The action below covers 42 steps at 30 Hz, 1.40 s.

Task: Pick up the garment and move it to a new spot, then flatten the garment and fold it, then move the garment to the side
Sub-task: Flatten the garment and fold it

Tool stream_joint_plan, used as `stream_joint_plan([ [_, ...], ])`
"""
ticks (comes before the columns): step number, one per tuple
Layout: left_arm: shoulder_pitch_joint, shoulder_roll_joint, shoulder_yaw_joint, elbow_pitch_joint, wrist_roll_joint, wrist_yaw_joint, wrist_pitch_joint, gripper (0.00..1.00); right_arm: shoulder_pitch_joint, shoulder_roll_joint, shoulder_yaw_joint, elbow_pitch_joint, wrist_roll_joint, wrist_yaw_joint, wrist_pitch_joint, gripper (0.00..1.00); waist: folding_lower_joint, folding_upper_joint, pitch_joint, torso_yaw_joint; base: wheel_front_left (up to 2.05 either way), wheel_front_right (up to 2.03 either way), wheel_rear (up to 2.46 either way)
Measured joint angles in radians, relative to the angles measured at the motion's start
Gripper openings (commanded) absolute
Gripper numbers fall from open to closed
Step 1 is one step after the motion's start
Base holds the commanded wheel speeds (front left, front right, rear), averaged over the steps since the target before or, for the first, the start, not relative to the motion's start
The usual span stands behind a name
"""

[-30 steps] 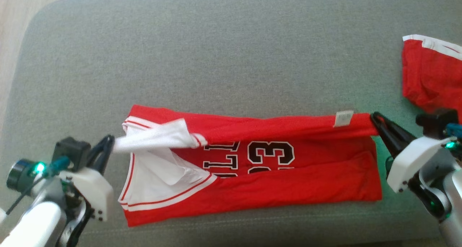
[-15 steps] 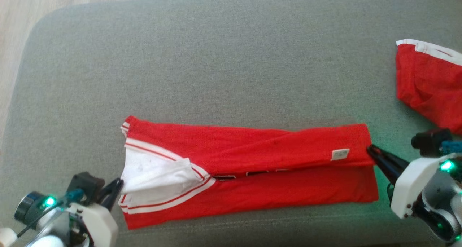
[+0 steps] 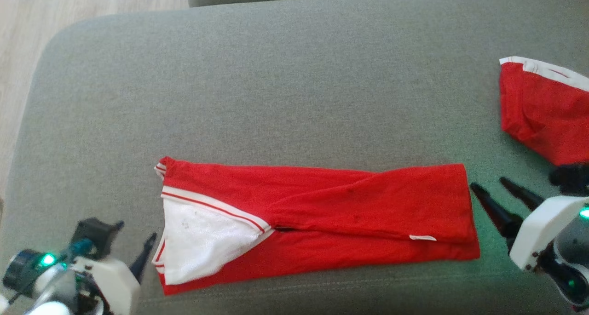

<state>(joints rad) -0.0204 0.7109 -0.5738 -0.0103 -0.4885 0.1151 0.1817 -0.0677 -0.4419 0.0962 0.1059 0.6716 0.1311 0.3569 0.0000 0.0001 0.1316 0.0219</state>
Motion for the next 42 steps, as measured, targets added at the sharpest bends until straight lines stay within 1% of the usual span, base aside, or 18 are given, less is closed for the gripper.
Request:
stream_joint_plan([
  [2,-0.002,-0.003,0.019,-0.001,0.0,0.02,-0.031,1.0,-0.001,0.021,-0.034,-0.007,-0.036,0.0,-0.03,1.0,0.0,0.0,-0.007,0.002,0.0,0.0,0.0],
  [3,-0.003,-0.019,0.05,-0.003,0.0,0.052,-0.081,1.0,-0.003,0.054,-0.066,-0.021,-0.068,0.0,-0.075,1.0,0.0,0.0,-0.015,0.004,0.0,0.0,0.0],
  [5,-0.01,-0.045,0.088,-0.006,0.0,0.091,-0.144,1.0,-0.007,0.097,-0.087,-0.045,-0.099,0.0,-0.125,1.0,0.0,0.0,-0.022,0.006,0.0,0.0,0.0],
  [8,-0.033,-0.105,0.153,-0.015,-0.007,0.157,-0.254,1.0,-0.027,0.165,-0.109,-0.075,-0.131,0.0,-0.202,1.0,0.0,0.0,-0.033,0.008,0.0,0.0,0.0],
  [11,-0.054,-0.175,0.211,-0.031,-0.041,0.2,-0.359,1.0,-0.053,0.226,-0.129,-0.106,-0.168,0.0,-0.277,1.0,0.0,0.0,-0.047,0.01,0.0,0.0,0.0],
  [14,-0.054,-0.235,0.24,-0.045,-0.058,0.214,-0.412,1.0,-0.059,0.273,-0.134,-0.125,-0.215,0.0,-0.346,1.0,0.0,0.0,-0.063,0.013,0.0,0.0,0.0],
  [15,-0.054,-0.235,0.24,-0.045,-0.058,0.214,-0.412,1.0,-0.059,0.273,-0.134,-0.125,-0.215,0.0,-0.346,1.0,0.0,0.0,-0.063,0.013,0.0,0.0,0.0],
  [20,-0.039,-0.346,0.313,-0.071,-0.054,0.214,-0.431,1.0,-0.043,0.318,-0.15,-0.116,-0.307,0.0,-0.467,1.0,-0.0001,0.0,-0.091,0.023,0.0,0.0,0.0],
  [22,-0.018,-0.397,0.369,-0.097,-0.013,0.209,-0.431,1.0,-0.018,0.332,-0.155,-0.106,-0.335,0.0,-0.507,1.0,-0.0001,0.0,-0.1,0.028,0.0,0.0,0.0],
  [24,0.01,-0.433,0.401,-0.11,0.072,0.193,-0.436,1.0,0.009,0.349,-0.154,-0.101,-0.369,0.0,-0.545,1.0,-0.0001,0.0,-0.106,0.031,0.0,0.0,0.0],
  [25,0.027,-0.442,0.403,-0.112,0.121,0.179,-0.438,1.0,0.019,0.356,-0.156,-0.095,-0.386,0.0,-0.556,1.0,0.0,0.0,-0.108,0.031,0.0,0.0,0.0],
  [27,0.066,-0.482,0.416,-0.112,0.184,0.15,-0.438,1.0,0.029,0.374,-0.173,-0.082,-0.408,0.0,-0.577,1.0,-0.0001,0.0,-0.113,0.031,0.0,0.0,0.0],
  [29,0.098,-0.533,0.434,-0.104,0.209,0.118,-0.438,1.0,0.042,0.38,-0.193,-0.079,-0.43,0.0,-0.593,1.0,-0.0001,0.0,-0.116,0.033,0.0,0.0,0.0],
  [30,0.11,-0.549,0.437,-0.094,0.222,0.094,-0.438,1.0,0.048,0.382,-0.202,-0.078,-0.438,0.0,-0.598,1.0,0.0,0.0,-0.118,0.034,0.0,0.0,0.0],
  [33,0.133,-0.583,0.458,-0.058,0.259,0.028,-0.438,1.0,0.07,0.389,-0.216,-0.08,-0.465,0.0,-0.606,1.0,-0.0001,0.0,-0.119,0.036,0.0,0.0,0.0],
  [36,0.14,-0.604,0.477,-0.025,0.286,-0.027,-0.438,1.0,0.089,0.395,-0.218,-0.086,-0.481,0.0,-0.608,1.0,0.0,0.0,-0.117,0.037,0.0,0.0,0.0],
  [40,0.14,-0.626,0.502,-0.005,0.313,-0.082,-0.438,1.0,0.096,0.396,-0.223,-0.095,-0.472,0.0,-0.608,1.0,0.0,0.0,-0.114,0.035,0.0,0.0,0.0],
  [42,0.139,-0.635,0.514,0.003,0.321,-0.1,-0.438,1.0,0.097,0.396,-0.223,-0.095,-0.468,0.0,-0.608,1.0,0.0,0.0,-0.114,0.034,0.0,0.0,0.0],
])
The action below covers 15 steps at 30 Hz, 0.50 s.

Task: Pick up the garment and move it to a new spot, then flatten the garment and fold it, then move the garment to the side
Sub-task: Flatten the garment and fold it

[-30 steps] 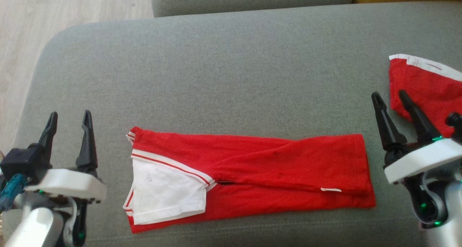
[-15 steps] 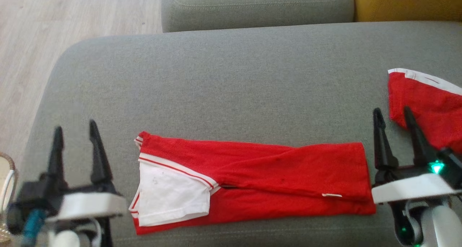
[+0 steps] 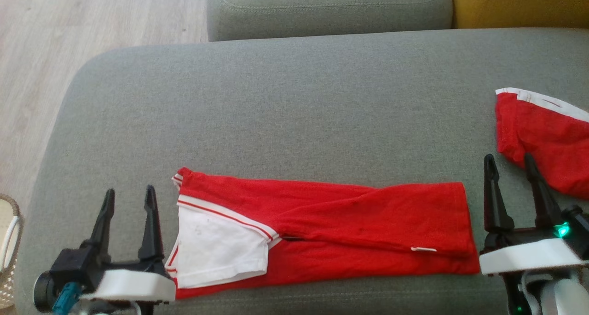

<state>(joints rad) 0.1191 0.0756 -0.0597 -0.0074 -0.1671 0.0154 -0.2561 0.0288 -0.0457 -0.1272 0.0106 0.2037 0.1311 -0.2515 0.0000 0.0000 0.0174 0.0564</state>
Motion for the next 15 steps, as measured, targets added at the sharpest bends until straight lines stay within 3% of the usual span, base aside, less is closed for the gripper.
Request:
stream_joint_plan([
  [9,-0.001,-0.018,0.036,0.019,0.027,-0.035,0.0,1.0,0.001,0.001,0.0,0.008,0.009,0.0,-0.001,1.0,0.0,0.0,0.001,-0.004,0.0,0.0,0.0],
  [15,-0.001,-0.021,0.034,0.045,0.044,-0.047,0.0,1.0,0.003,0.002,0.001,0.092,0.01,0.0,-0.001,1.0,0.0,0.0,0.011,-0.002,0.0,0.0,0.0],
])
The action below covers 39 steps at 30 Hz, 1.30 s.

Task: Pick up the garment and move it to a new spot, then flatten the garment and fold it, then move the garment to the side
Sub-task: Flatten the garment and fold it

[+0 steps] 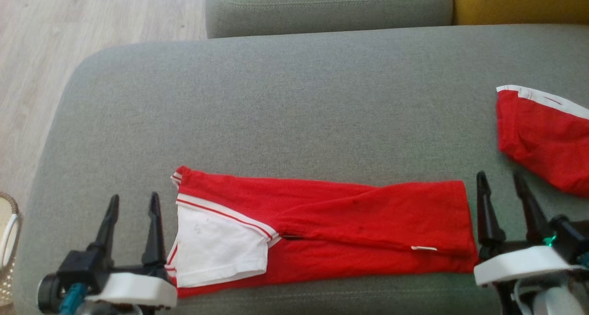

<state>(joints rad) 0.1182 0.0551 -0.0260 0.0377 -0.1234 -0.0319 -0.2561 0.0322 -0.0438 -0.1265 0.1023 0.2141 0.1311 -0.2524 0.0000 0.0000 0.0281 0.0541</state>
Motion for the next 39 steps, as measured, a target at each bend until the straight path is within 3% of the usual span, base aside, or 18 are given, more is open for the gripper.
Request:
stream_joint_plan([
  [8,0.0,-0.002,-0.024,0.029,0.025,-0.021,0.0,1.0,-0.013,0.001,-0.001,0.268,0.084,0.0,0.016,1.0,0.0,0.0,0.027,0.006,0.0,0.0,0.0],
  [14,-0.007,-0.002,-0.026,0.034,0.025,-0.023,0.0,1.0,-0.106,0.001,-0.003,0.449,0.129,0.0,0.021,1.0,0.0001,0.0,0.038,0.016,0.0,0.0,0.0],
  [27,-0.022,-0.003,-0.024,0.036,0.026,-0.03,0.0,1.0,-0.237,0.0,-0.027,0.705,0.114,0.0,0.0,1.0,0.0001,0.0,0.051,0.034,0.0,0.0,0.0],
  [28,-0.022,-0.003,-0.023,0.037,0.027,-0.031,0.0,1.0,-0.246,-0.003,-0.018,0.718,0.119,0.0,-0.001,0.0,0.0001,0.0,0.051,0.035,0.0,0.0,0.0],
  [34,-0.022,-0.003,-0.017,0.039,0.027,-0.038,0.0,1.0,-0.271,-0.007,0.007,0.75,0.106,0.0,-0.004,0.0,0.0001,0.0,0.047,0.033,0.0,0.0,0.0],
  [39,-0.022,-0.003,-0.015,0.044,0.034,-0.038,0.0,1.0,-0.27,0.008,-0.15,0.72,-0.064,0.001,-0.003,0.0,0.0001,0.0,0.035,0.021,0.0,0.0,0.0],
])
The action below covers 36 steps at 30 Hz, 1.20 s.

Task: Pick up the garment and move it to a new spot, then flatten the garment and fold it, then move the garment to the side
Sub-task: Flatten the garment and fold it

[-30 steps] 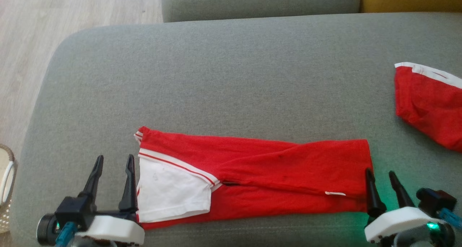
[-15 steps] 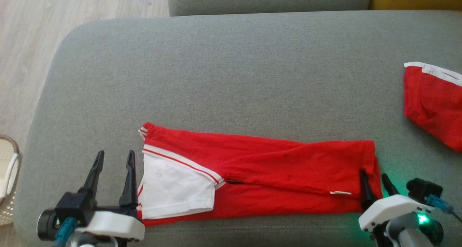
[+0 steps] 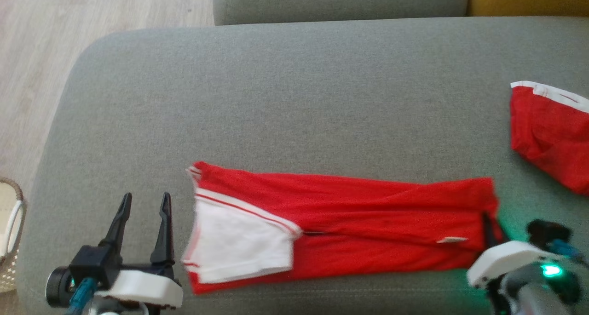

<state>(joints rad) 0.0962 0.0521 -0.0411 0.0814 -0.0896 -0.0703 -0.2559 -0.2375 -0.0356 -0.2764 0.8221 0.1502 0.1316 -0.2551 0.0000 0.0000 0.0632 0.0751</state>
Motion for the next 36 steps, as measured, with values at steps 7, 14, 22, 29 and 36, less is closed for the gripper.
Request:
stream_joint_plan([
  [7,0.0,0.0,-0.001,0.0,0.0,0.001,0.0,1.0,0.001,-0.001,-0.22,-0.114,-0.162,0.0,0.026,0.0,0.0,0.0,-0.015,-0.006,0.0,0.0,0.0],
  [14,0.003,0.0,-0.003,0.008,-0.002,0.002,0.0,1.0,0.003,-0.002,-0.106,-0.162,-0.053,-0.001,0.128,0.0,0.0,0.0,-0.04,-0.008,0.0,0.0,0.0],
  [22,0.015,0.0,-0.008,0.013,-0.003,0.017,0.0,1.0,0.086,-0.002,0.184,-0.384,0.237,-0.001,0.296,0.0,0.0,0.0,-0.074,-0.011,0.0,0.0,0.0],
  [29,0.023,0.0,-0.009,0.014,-0.003,0.019,0.0,1.0,0.153,-0.003,0.336,-0.596,0.396,-0.001,0.403,0.0,-0.0001,0.0,-0.083,0.0,0.0,0.0,0.0],
  [36,0.023,0.0,-0.01,0.015,-0.003,0.019,0.0,1.0,0.181,-0.005,0.488,-0.704,0.607,-0.001,0.428,0.0,-0.0001,0.0,-0.081,0.026,0.0,0.0,0.0],
])
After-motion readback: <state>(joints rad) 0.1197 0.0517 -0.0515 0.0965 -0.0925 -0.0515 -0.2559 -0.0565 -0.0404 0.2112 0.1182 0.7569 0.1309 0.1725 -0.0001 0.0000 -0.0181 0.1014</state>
